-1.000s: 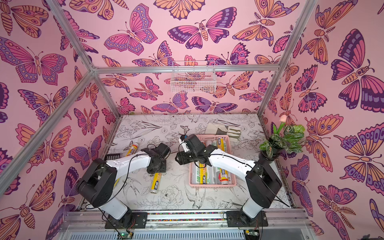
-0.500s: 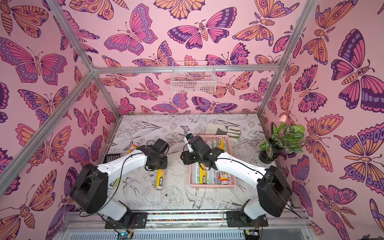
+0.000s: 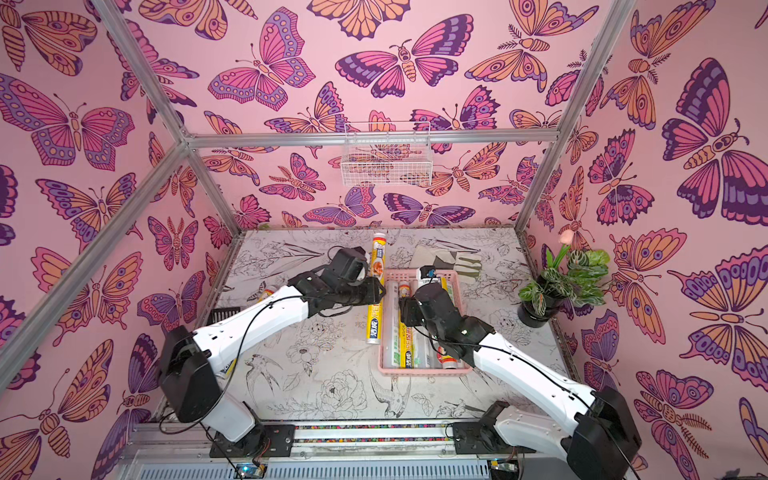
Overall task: Put the plastic wrap into the basket
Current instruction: Place the plastic wrap in the basket.
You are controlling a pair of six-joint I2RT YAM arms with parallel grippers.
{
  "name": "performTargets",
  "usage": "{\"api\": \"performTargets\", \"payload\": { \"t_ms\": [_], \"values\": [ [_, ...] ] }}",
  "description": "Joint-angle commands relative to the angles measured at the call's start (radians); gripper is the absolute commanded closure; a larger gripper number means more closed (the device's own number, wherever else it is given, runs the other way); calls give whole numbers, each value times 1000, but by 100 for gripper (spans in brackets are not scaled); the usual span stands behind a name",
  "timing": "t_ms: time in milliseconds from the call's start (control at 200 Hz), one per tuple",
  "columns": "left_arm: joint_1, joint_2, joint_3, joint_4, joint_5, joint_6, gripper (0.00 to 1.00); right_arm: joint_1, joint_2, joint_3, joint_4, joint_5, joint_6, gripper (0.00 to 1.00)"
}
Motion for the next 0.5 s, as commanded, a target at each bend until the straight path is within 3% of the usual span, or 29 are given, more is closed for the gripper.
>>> {"api": "performTargets", "payload": {
  "t_ms": [0, 180, 496],
  "values": [
    [-25, 77, 20, 106, 120, -79, 78, -25, -48, -11, -44, 61, 22, 35],
    [-59, 219, 59, 228, 276, -197, 78, -63, -102, -47, -88, 98, 45, 35],
    [-98, 321, 77, 285, 311, -290, 77, -83, -155, -86, -116, 118, 73, 35]
  ]
}}
